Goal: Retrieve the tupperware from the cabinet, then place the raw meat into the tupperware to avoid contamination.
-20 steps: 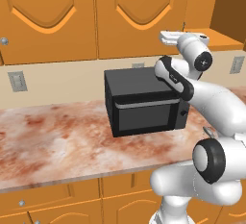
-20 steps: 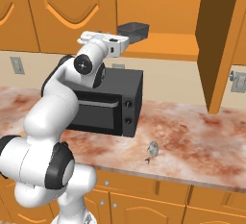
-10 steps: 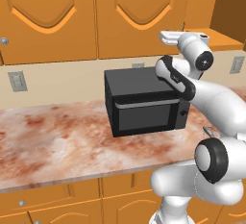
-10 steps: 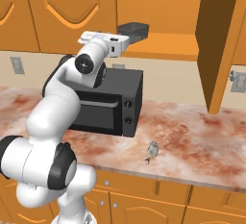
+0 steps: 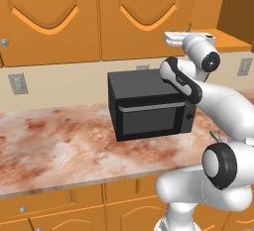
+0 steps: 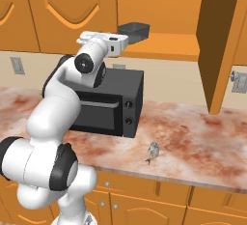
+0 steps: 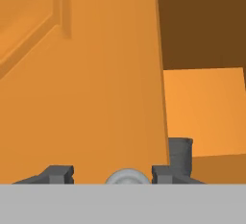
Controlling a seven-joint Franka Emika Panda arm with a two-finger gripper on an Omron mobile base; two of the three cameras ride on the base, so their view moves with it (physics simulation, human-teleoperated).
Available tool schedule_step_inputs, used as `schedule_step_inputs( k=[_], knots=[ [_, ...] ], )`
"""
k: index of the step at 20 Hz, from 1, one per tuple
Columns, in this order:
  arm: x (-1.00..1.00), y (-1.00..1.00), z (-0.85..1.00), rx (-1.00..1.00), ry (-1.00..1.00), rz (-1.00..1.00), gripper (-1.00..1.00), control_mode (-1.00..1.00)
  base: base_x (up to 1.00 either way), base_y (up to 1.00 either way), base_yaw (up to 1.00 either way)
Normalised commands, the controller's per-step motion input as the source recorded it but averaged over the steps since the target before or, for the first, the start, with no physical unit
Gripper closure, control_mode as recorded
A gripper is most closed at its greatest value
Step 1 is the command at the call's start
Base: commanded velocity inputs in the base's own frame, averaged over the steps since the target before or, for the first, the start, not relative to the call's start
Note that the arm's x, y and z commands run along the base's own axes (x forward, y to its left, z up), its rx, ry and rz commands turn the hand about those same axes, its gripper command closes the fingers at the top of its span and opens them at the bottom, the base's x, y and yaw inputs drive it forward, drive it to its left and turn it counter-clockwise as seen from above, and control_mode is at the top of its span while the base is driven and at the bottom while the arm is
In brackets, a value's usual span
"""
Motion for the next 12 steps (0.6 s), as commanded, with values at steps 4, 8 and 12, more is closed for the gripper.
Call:
schedule_step_inputs(
  k=[4, 8, 12],
  knots=[
    [0.06, 0.0, -0.05, 0.0, 0.0, 0.0, 1.0, -1.0, 0.0, 0.0, 0.0],
    [0.04, -0.02, -0.08, 0.0, 0.05, 0.0, 1.0, -1.0, 0.0, 0.0, 0.0],
    [0.01, -0.01, -0.04, 0.0, 0.04, 0.0, 1.0, -1.0, 0.0, 0.0, 0.0]
  ],
)
